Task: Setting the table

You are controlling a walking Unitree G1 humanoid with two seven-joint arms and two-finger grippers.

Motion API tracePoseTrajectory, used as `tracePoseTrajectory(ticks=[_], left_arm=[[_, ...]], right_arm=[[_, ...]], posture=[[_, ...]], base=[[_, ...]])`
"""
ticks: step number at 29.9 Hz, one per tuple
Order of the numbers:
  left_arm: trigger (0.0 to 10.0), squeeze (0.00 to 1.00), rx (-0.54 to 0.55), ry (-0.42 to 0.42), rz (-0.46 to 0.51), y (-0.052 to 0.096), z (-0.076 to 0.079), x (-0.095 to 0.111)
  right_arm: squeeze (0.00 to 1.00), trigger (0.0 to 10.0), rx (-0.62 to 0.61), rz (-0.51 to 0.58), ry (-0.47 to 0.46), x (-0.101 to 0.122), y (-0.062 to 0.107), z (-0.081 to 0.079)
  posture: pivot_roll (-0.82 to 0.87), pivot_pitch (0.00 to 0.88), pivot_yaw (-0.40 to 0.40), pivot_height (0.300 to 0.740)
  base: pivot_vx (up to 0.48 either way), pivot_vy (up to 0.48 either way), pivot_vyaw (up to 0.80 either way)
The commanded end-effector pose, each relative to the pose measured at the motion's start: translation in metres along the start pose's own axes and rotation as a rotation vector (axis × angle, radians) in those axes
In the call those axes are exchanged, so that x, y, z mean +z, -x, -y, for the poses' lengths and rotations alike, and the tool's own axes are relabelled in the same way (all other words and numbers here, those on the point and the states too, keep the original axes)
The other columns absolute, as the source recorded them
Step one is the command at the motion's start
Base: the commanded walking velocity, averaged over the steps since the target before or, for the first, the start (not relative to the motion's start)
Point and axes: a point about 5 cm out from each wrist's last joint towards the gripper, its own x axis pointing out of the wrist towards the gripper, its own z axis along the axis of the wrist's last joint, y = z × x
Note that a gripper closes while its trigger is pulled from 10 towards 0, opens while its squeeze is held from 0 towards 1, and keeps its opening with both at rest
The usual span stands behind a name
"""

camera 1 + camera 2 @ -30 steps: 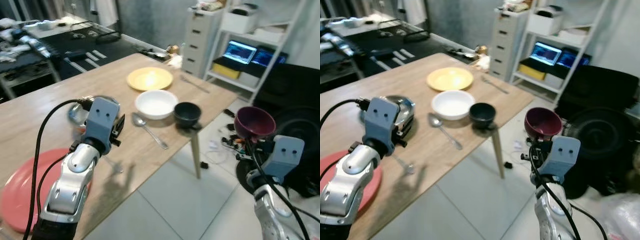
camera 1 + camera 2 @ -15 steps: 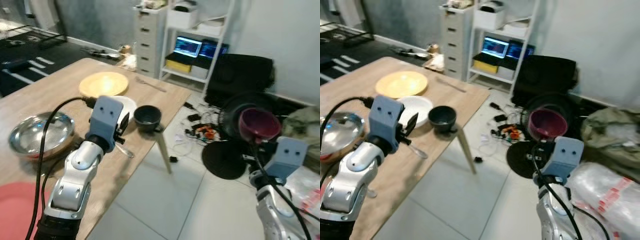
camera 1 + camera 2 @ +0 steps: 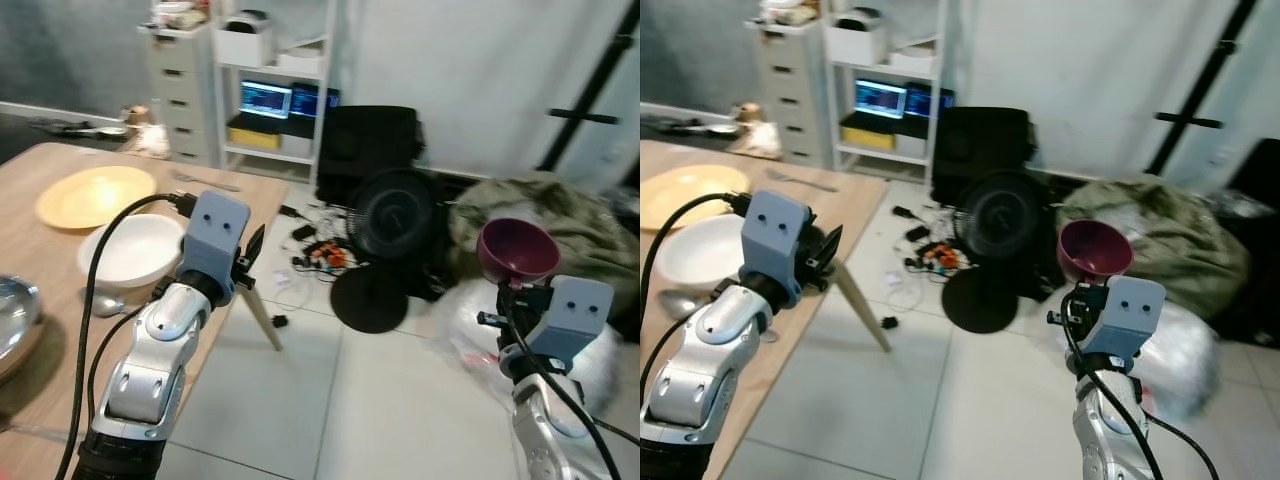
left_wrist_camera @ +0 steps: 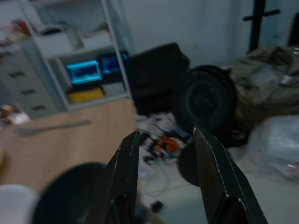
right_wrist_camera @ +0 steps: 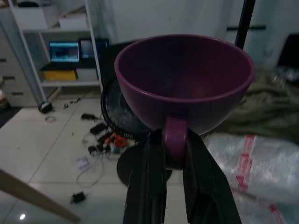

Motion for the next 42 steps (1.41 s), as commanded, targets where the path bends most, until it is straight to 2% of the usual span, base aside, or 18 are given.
tracePoseTrajectory(ticks=[1, 6, 13, 20, 25, 42], left_arm=[[10.0, 0.0, -0.006, 0.039, -0.032, 0.002, 0.003, -0.007], [10.0, 0.0, 0.013, 0.063, -0.05, 0.005, 0.003, -0.012], [10.0, 0.0, 0.068, 0.075, -0.061, 0.012, -0.002, -0.016], [10.0, 0.0, 0.074, 0.06, -0.067, 0.014, -0.004, -0.018], [10.0, 0.0, 0.071, 0.06, -0.067, 0.013, -0.003, -0.017], [10.0, 0.0, 0.058, 0.053, -0.07, 0.011, -0.002, -0.019]], right_arm=[[0.0, 10.0, 0.021, -0.003, 0.011, -0.002, 0.001, -0.003], [0.0, 10.0, 0.056, -0.006, 0.016, -0.002, -0.001, -0.008], [0.0, 10.0, 0.108, -0.008, -0.003, -0.002, -0.012, -0.018], [0.0, 10.0, 0.127, -0.009, -0.094, -0.004, -0.016, -0.025], [0.0, 10.0, 0.141, -0.005, -0.112, -0.004, -0.015, -0.029], [0.0, 10.0, 0.139, 0.001, -0.117, -0.005, -0.014, -0.027]], posture=[[0.06, 0.115, 0.072, 0.74], [0.06, 0.117, 0.057, 0.74], [0.07, 0.117, 0.027, 0.74], [0.08, 0.114, 0.027, 0.74], [0.08, 0.113, 0.028, 0.74], [0.07, 0.103, 0.039, 0.74]], base=[[0.0, 0.0, -0.8], [0.0, 0.0, -0.8], [0.0, 0.0, -0.8], [0.0, 0.0, -0.8], [0.0, 0.0, -0.8], [0.0, 0.0, -0.8]])
